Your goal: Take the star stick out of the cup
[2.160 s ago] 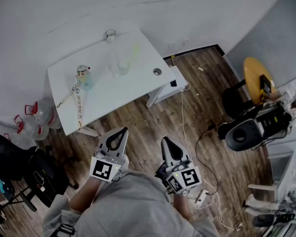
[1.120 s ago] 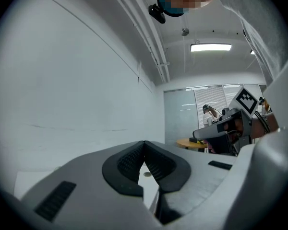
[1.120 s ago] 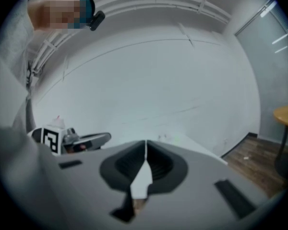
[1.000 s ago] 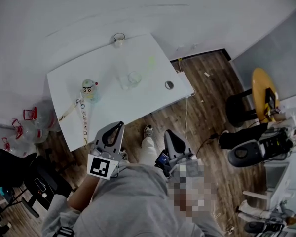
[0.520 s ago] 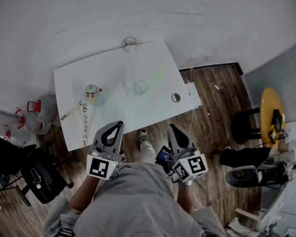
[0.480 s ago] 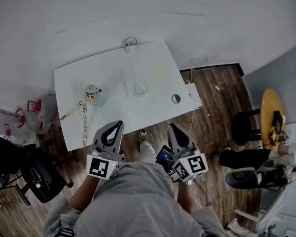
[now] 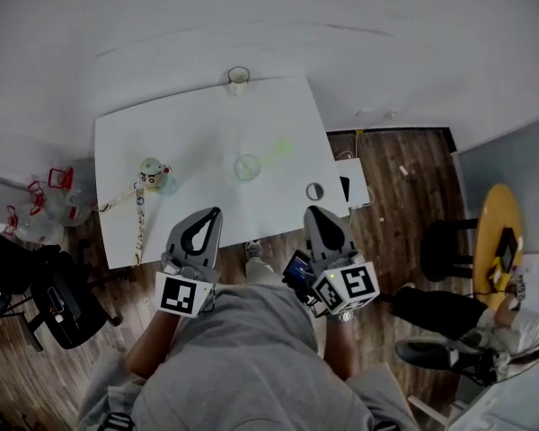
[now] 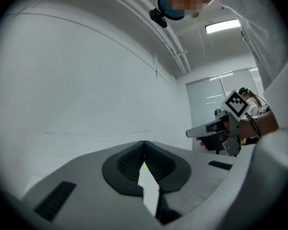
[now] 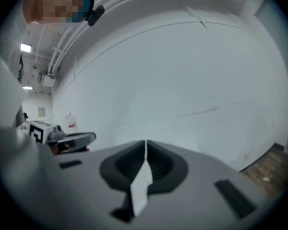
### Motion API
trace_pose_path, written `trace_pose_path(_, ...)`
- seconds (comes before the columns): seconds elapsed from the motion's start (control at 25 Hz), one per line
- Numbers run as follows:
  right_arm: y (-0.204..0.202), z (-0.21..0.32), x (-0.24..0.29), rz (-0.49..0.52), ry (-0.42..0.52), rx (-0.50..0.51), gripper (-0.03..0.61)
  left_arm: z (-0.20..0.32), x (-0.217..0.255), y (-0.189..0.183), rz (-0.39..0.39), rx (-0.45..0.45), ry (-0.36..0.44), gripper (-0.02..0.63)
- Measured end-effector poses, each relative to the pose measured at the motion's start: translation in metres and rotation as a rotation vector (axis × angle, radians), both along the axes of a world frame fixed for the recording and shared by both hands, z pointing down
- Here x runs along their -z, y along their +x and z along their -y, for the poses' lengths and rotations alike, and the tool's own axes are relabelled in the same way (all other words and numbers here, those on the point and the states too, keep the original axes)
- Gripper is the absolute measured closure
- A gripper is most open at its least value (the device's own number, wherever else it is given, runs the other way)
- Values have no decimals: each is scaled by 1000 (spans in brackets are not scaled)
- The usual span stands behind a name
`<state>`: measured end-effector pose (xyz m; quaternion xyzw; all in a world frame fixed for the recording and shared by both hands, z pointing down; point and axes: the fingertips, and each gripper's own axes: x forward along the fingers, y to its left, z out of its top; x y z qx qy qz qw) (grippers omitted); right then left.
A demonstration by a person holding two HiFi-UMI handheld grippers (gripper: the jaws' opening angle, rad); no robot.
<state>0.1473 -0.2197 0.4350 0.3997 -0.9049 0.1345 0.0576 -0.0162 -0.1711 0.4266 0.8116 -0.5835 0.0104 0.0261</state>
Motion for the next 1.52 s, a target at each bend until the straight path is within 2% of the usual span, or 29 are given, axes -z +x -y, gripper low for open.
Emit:
trace_pose_path(0.36,12,57,-20,19,-52,108,543,30,-2,29,29,89,-12,581)
trace_pose_path(0.76,-1,114,-58,-22,-153,136,543,49,-14,27,32,210,-20,581)
trace_pose_path(1.2,-24,153,-98,-96,-240,192,541,81,-18,20,37,240,-35,581)
trace_pose_path(1.52,-30,178,-127,-122,-326,212,538,100,-31,15,16,269,-79,581)
